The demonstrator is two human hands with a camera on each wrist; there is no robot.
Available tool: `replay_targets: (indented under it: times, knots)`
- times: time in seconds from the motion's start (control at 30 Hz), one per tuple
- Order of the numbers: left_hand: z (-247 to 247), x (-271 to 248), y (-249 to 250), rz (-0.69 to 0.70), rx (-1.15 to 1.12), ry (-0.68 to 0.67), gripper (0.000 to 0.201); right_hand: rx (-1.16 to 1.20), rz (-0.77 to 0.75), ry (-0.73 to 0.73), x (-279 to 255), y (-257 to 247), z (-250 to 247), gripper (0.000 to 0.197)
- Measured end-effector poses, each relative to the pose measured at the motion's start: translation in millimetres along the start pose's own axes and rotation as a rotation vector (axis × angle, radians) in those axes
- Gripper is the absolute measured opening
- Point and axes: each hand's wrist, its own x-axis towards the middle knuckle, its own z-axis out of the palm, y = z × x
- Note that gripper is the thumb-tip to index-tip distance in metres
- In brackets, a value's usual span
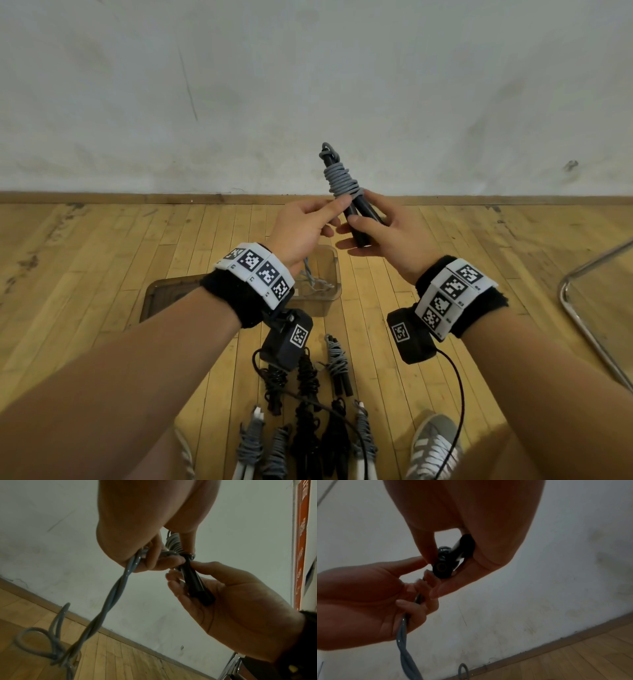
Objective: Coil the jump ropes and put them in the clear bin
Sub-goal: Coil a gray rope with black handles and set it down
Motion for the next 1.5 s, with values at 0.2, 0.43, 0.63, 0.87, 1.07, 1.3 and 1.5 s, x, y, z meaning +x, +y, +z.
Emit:
replay_targets:
  times: [0.2,0.43,0.63,0.87,1.07,1.3,1.5]
  knots:
    - [2,-2,2,-0.032,0.075,-0.040,0.030,-0.382,-0.219,0.123,6,11,-8,0.049]
    - [3,-1,3,-0.058,0.011,-0.055,0.021,-0.639,-0.282,0.298,8,16,-18,0.052]
    - [8,-6,9,-0.074,-0.197,-0.072,0.025,-0.696,-0.300,0.355,6,11,-17,0.049]
    - [7,-6,8,-0.086,-0.204,-0.016,0.031,-0.575,-0.338,0.200,10,24,-5,0.040]
    - [5,-6,6,-0.080,-0.117,0.001,0.037,-0.584,-0.369,0.151,14,30,-3,0.042]
    - [3,-4,7,-0.012,-0.070,-0.006,0.028,-0.357,-0.246,0.142,9,25,2,0.078]
    - [3,-3,6,0.009,-0.046,-0.070,0.025,-0.353,-0.186,0.043,9,24,-1,0.058]
